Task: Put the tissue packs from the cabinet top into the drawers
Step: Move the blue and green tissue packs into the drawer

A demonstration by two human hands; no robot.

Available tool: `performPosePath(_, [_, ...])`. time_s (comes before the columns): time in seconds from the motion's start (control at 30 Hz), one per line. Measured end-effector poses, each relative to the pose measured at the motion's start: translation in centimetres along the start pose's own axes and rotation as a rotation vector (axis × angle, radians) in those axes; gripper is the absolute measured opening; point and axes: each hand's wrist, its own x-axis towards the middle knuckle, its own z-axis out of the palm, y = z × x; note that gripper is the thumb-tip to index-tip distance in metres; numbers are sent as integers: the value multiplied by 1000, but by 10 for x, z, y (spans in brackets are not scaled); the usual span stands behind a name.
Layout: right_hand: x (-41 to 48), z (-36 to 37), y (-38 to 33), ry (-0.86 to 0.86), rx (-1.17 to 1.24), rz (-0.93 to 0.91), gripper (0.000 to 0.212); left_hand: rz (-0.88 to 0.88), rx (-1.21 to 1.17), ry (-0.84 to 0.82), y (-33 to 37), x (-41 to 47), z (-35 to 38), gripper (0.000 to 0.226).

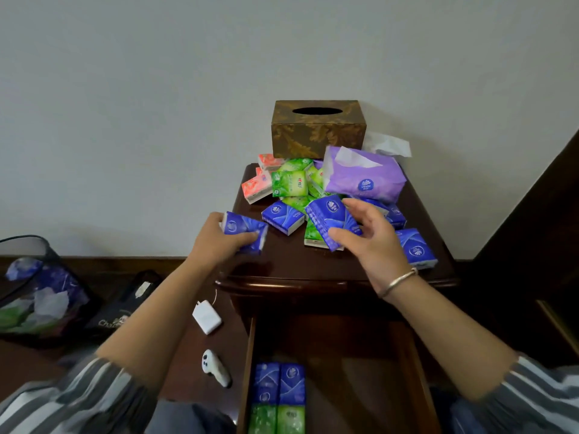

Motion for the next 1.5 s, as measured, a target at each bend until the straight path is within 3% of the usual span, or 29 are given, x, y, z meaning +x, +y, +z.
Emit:
performPosePath(0.1, [-16, -19, -23, -225, 152, 52, 46, -108, -102, -368, 13, -40, 8, 46])
performPosePath(0.2, [-38, -32, -36, -307, -93, -39, 46, -161, -283, -638, 22, -77, 25, 35])
performPosePath(0.27, [-54, -35, -37, -193, -301, -77, 47, -230, -492, -707, 24, -99, 39, 23])
performPosePath(0.37, [-77, -38, -35, -143, -404, -108, 53, -360, -695, -757, 27, -126, 53, 33])
performPosePath(0.5, [-102, -41, -32, -258, -474, -93, 57, -377, -669, -794, 20, -141, 48, 63])
performPosePath(0.57, [-113, -39, -30, -335, -490, -66, 63, -329, -561, -827, 15, -147, 45, 61])
performPosePath(0.7, [-121, -42, -22, -446, -430, 15, 74, -304, -401, -735, 5, -156, 48, 45])
performPosePath(0.83, [-105, -70, -14, -321, -366, 79, 48, -251, -421, -572, 0, -139, 45, 29])
performPosePath(1.0, [-70, -98, 0, -124, -689, 37, 26, -278, -428, -258, -14, -87, 27, 37])
performPosePath(1.17, [-21, -38, 6, -262, -1154, -245, 49, -162, -448, -35, -21, -39, 24, 45])
performPosePath(1.3, [29, 20, 15, -214, -1547, -274, 76, -164, -473, -56, -31, -19, 23, 42])
performPosePath(1.4, [50, 38, 27, -153, -1682, -170, 64, -147, -476, -113, -41, -15, 21, 41])
performPosePath(1.5, [55, 43, 38, -95, -1673, -212, 58, -100, -507, -117, -49, -15, 22, 40])
